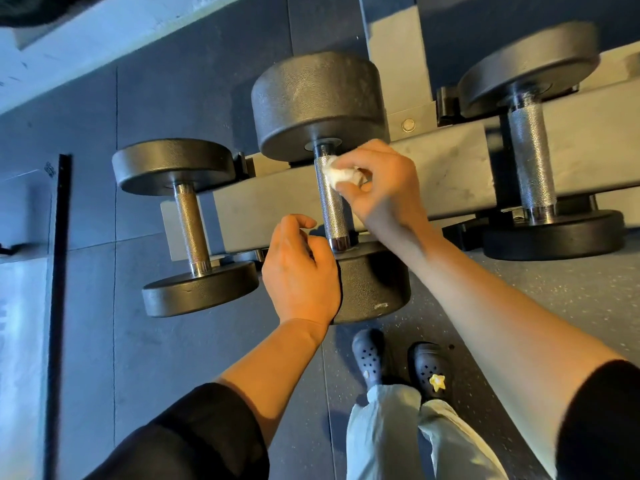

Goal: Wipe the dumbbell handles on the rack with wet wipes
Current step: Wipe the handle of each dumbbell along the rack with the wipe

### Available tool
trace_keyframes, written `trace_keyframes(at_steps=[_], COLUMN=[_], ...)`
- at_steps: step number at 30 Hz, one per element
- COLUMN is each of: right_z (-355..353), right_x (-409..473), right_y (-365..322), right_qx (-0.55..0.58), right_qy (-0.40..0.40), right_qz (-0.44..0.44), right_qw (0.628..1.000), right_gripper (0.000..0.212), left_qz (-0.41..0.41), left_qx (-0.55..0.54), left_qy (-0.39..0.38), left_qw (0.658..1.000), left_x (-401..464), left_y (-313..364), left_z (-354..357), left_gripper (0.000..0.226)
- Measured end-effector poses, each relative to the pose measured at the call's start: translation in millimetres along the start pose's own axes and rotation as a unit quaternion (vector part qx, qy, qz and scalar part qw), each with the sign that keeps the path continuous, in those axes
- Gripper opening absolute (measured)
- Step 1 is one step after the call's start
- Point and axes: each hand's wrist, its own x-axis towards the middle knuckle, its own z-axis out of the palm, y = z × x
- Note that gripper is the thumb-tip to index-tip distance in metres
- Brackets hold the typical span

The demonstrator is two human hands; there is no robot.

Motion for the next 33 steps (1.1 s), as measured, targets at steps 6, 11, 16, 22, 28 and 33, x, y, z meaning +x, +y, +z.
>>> trace_keyframes(at_steps=[6, 11, 16, 22, 28, 33], right_z=[3, -7, -31, -71, -115, -145], right_x=[-4, -14, -30, -34, -33, -9], right_y=[4, -3, 14, 9, 21, 36], right_qx=[-0.009, -0.044, -0.095, -0.121, -0.15, -0.287], right_qy=[-0.081, -0.146, -0.104, -0.055, 0.041, 0.062], right_qz=[0.04, 0.055, 0.12, 0.092, 0.046, -0.017], right_qw=[0.996, 0.987, 0.983, 0.987, 0.987, 0.956], right_gripper=[0.016, 0.008, 0.014, 0.016, 0.018, 0.031], left_qz=[-0.004, 0.001, 0.01, 0.051, 0.078, 0.03], left_qx=[-0.003, -0.013, -0.018, -0.05, -0.201, -0.233], left_qy=[-0.004, -0.001, 0.002, -0.012, -0.133, -0.181], left_qw=[1.0, 1.0, 1.0, 0.997, 0.967, 0.955], left_x=[0, 1, -1, -4, -24, -40], left_y=[-1, -1, 3, 26, 95, 103], left_z=[-1, -1, -2, -1, 39, 87], left_gripper=[0.015, 0.016, 0.025, 0.033, 0.03, 0.037])
